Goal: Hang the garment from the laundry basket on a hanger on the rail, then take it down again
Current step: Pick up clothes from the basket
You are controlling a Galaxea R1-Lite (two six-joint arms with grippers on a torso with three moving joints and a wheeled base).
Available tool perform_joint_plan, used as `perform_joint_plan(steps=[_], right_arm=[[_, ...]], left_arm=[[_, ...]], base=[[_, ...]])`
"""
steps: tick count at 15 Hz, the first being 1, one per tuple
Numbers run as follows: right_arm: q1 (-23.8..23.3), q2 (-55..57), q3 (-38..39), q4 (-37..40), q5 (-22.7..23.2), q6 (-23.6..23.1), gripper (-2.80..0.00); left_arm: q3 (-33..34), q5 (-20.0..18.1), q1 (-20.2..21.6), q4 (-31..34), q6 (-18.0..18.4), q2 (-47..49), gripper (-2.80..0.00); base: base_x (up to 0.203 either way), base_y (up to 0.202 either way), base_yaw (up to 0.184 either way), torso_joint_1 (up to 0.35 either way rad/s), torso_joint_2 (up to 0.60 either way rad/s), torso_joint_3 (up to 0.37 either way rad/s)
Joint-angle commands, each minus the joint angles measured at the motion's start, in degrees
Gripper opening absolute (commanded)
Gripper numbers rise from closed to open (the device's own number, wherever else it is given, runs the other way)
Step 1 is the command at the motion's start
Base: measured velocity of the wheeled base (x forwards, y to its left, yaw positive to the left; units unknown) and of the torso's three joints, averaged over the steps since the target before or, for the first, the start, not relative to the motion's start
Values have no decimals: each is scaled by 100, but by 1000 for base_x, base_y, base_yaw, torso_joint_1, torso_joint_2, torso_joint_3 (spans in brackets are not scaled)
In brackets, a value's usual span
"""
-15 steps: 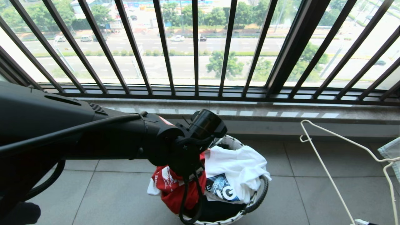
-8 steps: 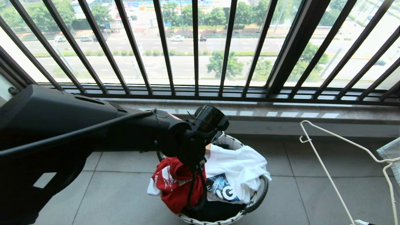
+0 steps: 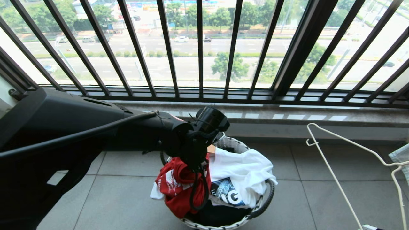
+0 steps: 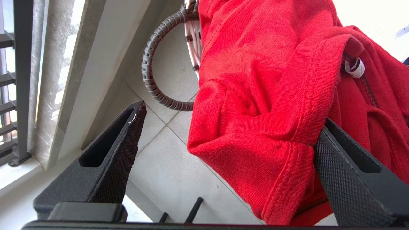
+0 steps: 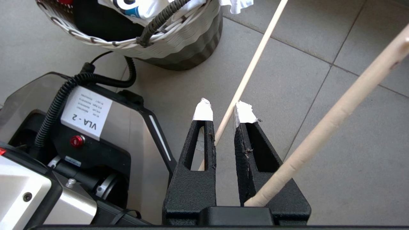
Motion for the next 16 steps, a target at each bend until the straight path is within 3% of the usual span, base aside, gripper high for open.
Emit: perform_joint_plan(steps=[1,4,5,16], right_arm=[[-1,9,-2,-4,13,-9,-280],[-1,12,-2,-4,13,-13,-280],[-1,12,-2,-4,13,-18,-280],[-1,12,-2,-4,13,-9,-280]], left_arm=[[-77,24,17,-1,0,44,0],[-136,23,36,-2,-1,61,0],[-127,23,36,-2,3,61,-280],[-2,-31,36,27,-154,-209,-280]], base=[[0,0,0,0,0,0],[0,0,0,0,0,0],[0,0,0,0,0,0],[0,0,0,0,0,0]])
